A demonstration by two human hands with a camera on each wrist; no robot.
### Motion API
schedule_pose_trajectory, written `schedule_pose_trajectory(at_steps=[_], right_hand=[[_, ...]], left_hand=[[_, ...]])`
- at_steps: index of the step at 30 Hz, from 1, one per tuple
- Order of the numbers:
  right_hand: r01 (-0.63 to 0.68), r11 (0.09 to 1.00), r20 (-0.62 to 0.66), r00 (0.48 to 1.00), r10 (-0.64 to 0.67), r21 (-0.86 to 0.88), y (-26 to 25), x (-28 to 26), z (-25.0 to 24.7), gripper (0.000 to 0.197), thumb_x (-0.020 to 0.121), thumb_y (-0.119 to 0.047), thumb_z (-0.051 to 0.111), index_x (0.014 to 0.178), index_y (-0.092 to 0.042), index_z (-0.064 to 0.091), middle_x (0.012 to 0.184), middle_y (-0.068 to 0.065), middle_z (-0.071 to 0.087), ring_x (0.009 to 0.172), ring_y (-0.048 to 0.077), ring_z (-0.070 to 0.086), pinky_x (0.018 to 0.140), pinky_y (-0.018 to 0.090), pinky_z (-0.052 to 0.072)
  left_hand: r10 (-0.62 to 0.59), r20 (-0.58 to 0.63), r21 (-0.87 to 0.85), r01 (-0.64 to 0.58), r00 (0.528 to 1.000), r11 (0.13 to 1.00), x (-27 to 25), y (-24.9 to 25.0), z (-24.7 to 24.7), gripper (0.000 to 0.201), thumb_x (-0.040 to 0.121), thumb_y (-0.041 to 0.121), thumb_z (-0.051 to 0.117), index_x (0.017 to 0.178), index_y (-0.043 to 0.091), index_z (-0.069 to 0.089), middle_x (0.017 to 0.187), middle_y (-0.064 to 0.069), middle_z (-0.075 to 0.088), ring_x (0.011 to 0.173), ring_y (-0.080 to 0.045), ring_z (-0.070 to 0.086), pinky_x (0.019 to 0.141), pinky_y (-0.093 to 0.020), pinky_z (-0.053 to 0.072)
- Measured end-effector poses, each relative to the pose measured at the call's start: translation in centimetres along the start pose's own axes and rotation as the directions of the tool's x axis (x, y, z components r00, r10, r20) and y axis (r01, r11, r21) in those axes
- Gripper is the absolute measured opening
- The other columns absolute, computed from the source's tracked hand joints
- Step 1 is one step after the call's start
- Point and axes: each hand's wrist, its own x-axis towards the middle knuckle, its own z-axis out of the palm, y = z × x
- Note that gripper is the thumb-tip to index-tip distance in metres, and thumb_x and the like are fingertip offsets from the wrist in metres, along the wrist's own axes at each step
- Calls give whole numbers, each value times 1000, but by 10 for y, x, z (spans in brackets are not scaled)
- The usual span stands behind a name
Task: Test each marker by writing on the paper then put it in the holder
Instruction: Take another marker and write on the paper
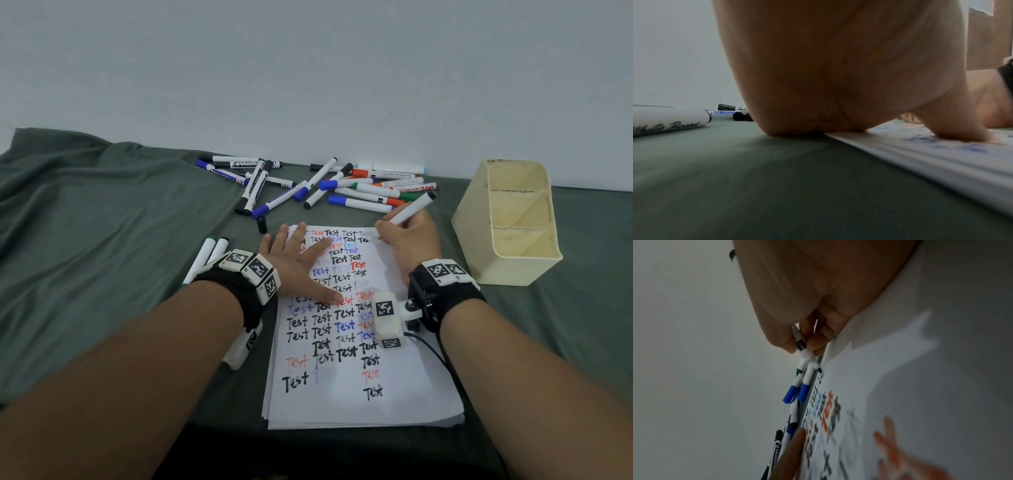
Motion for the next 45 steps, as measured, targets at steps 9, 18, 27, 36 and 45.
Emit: schedule_pose_trajectory(at_steps=[9, 18, 27, 36, 45], right_hand=[[16, 1000, -50, 999, -15, 23, 0, -1, -1, 13, 85, -16, 76, 87, -23, 65, 87, 4, 72, 80, 17, 67, 78, 33, 56], [-1, 1000, -26, 1000, 1, 7, 1, 1, -1, 15, 83, -14, 75, 88, -24, 65, 82, -1, 68, 76, 13, 64, 74, 30, 55], [-12, 998, -79, 997, 16, 58, 3, 1, -2, 13, 84, -17, 76, 89, -25, 67, 84, 1, 72, 76, 13, 67, 71, 27, 53], [-15, 998, -77, 997, 19, 56, 1, 0, -3, 16, 83, -13, 74, 87, -26, 64, 81, -2, 69, 72, 10, 64, 68, 24, 51], [-27, 996, -80, 996, 34, 85, 1, 0, -5, 13, 85, -12, 73, 93, -19, 66, 86, 5, 71, 72, 11, 66, 70, 28, 53]], left_hand=[[-2, -3, -4, 2, 1000, 1000, 0, 0, 1, 123, 54, 102, 44, 148, 55, -20, 159, 2, -37, 146, -28, -35, 118, -54, -17], [-2, 2, 1, 2, 1000, 1000, 0, 0, 1, 124, 53, 103, 43, 147, 55, -21, 159, 1, -38, 146, -29, -35, 118, -53, -18], [-1, 0, -6, 1, 1000, 1000, -2, 0, 0, 124, 54, 101, 45, 148, 54, -20, 159, 1, -36, 146, -29, -35, 118, -53, -19], [0, -6, 5, 0, 1000, 1000, -4, 2, -1, 122, 58, 100, 45, 149, 53, -20, 160, 0, -36, 146, -30, -34, 119, -55, -17], [0, -2, 9, 0, 1000, 1000, -3, 2, -1, 122, 57, 100, 45, 149, 52, -21, 159, -1, -36, 146, -30, -34, 118, -56, -17]])
